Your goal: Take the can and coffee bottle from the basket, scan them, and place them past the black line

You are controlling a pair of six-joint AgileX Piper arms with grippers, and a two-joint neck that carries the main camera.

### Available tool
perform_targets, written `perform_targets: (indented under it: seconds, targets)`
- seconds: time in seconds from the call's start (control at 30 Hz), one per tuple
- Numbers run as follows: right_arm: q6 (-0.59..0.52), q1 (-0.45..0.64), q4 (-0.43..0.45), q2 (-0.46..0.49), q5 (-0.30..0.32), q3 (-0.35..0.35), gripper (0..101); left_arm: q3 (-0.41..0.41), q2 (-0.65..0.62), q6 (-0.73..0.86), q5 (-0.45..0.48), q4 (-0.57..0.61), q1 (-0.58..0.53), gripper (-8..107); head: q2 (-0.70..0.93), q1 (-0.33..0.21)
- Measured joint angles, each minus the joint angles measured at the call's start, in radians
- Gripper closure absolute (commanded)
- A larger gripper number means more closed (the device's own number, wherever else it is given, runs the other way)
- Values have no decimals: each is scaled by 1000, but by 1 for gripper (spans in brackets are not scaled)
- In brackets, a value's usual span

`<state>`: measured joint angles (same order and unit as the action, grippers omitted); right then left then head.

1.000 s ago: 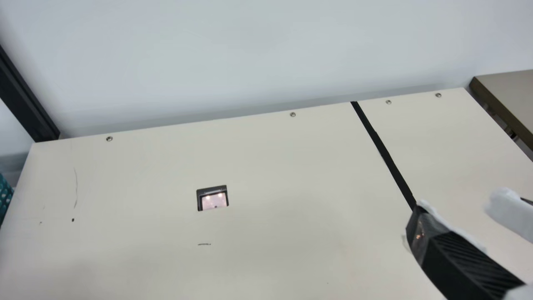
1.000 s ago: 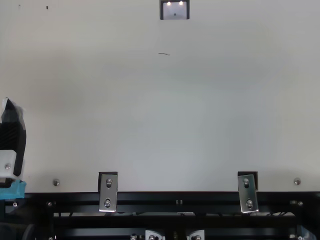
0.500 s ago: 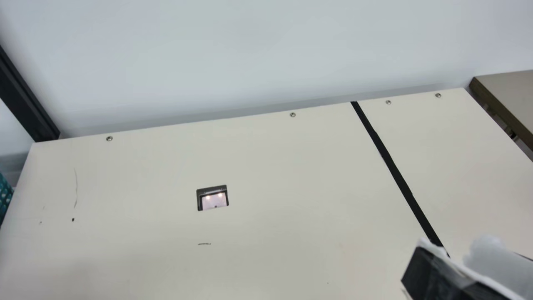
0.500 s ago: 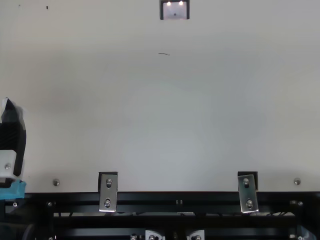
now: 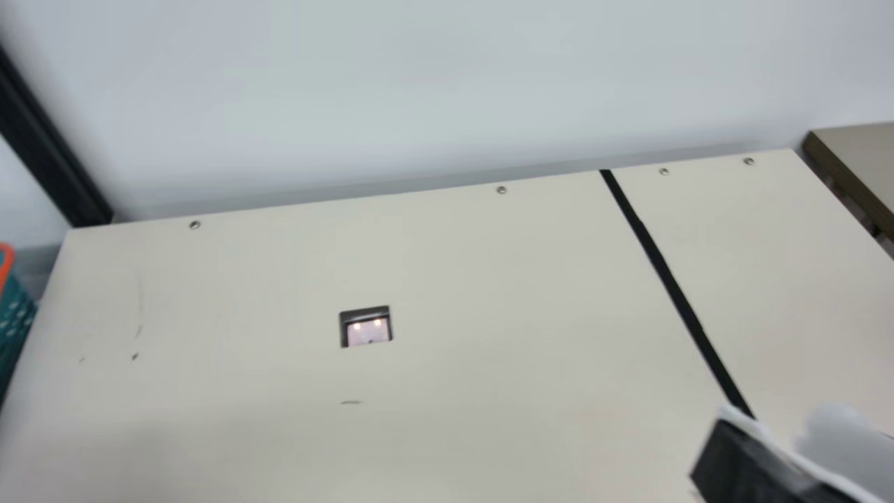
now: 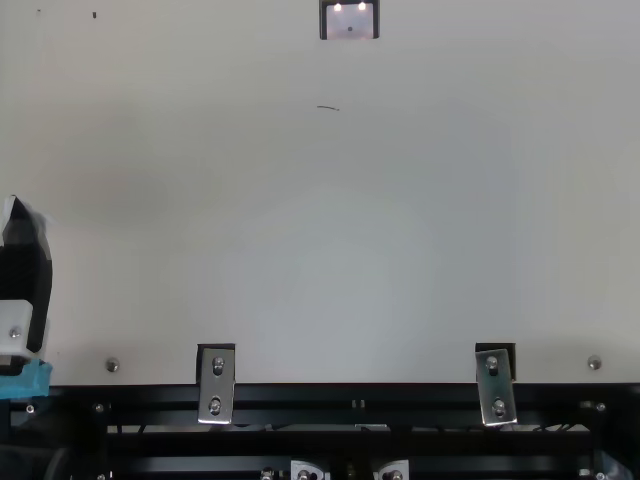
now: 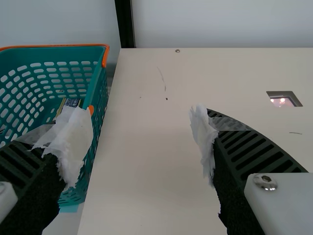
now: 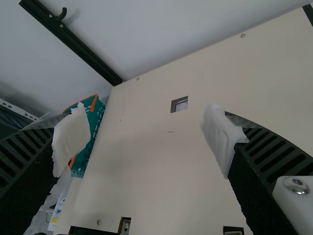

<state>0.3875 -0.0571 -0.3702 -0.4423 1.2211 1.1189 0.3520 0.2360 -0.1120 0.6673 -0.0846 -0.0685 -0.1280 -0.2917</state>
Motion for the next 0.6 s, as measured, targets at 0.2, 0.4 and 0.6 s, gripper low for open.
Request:
perform_targets:
  seconds: [0.2,0.4,0.6]
  targets:
    - [0,0,0,0,0,0,0,0,0,0,0,0,0,9,287,0]
    - [0,0,0,0,0,0,0,0,0,0,0,0,0,9,568,-67]
    - [0,0,0,0,0,0,0,0,0,0,0,0,0,9,793,-107]
